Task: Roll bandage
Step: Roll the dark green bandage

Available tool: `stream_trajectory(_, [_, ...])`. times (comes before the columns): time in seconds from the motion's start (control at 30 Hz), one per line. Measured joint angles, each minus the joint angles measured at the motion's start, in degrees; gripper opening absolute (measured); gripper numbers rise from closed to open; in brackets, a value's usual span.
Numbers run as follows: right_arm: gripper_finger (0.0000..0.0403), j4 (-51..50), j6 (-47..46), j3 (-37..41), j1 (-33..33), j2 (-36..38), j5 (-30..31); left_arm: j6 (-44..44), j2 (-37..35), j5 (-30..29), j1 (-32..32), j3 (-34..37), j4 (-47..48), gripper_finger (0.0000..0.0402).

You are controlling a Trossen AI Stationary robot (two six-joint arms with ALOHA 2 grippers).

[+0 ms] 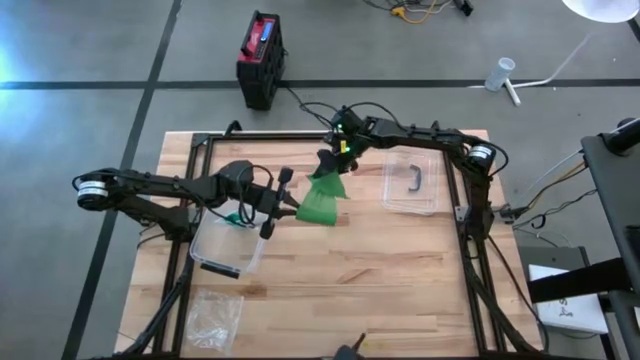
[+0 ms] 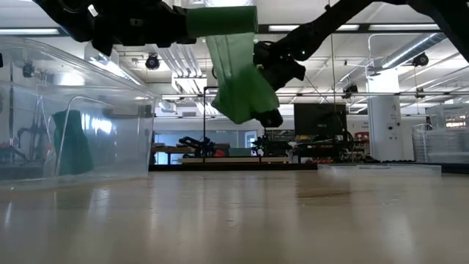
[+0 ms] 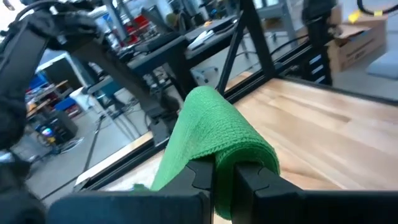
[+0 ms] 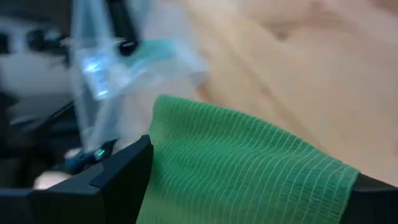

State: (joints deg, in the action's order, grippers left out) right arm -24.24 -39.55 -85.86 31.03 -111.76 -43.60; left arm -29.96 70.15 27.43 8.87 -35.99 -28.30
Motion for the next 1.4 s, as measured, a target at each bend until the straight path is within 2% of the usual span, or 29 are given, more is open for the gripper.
stream_trajectory(0.2, [0.0308,0.7,7.7,0.0,-1.2,-0.4,-16.2,2.5,-0.6,6.8,0.0,-0.7,-0.6,0.0009])
stream_trajectory(0.43, [0.0296,0.8,12.7,0.0,-4.4,-0.4,-33.1,3.7,-3.6,20.7,0.0,-1.7,-0.7,0.0009])
stream_trajectory(0.53, [0.0291,0.7,15.8,0.0,-6.2,-0.4,-38.6,4.6,-5.0,21.9,-0.1,-1.8,-0.8,0.0009])
stream_trajectory(0.77, [0.0282,0.5,19.5,0.0,-7.7,-0.3,-40.2,5.7,-6.2,21.6,0.0,-1.8,0.9,0.0009])
stream_trajectory(0.93, [0.0283,0.2,20.2,0.1,-6.2,0.4,-39.5,8.6,-6.8,21.5,0.0,-1.8,1.4,0.0009])
stream_trajectory(1.0, [0.0283,-0.4,23.3,0.1,-5.9,2.2,-34.9,11.1,-7.1,21.1,0.3,-1.8,1.4,0.0009])
stream_trajectory(1.07, [0.0281,-3.3,29.9,0.1,-6.3,5.3,-27.4,14.9,-7.9,18.4,0.8,-1.8,1.5,0.0009])
stream_trajectory(1.13, [0.0278,-7.9,37.8,0.3,-7.8,9.3,-16.1,18.5,-8.9,13.4,1.6,-1.8,1.8,0.0009])
stream_trajectory(1.23, [0.0273,-9.9,44.4,2.7,-12.5,16.1,6.4,20.9,-10.5,6.0,3.2,-1.8,3.6,0.0009])
stream_trajectory(1.3, [0.0271,-7.9,45.1,5.4,-16.4,20.5,17.3,22.0,-11.2,3.1,4.6,-1.7,4.3,0.0009])
stream_trajectory(1.4, [0.0270,-2.5,41.2,10.0,-21.4,26.5,29.7,24.8,-11.6,0.6,6.4,-1.7,4.4,0.0009])
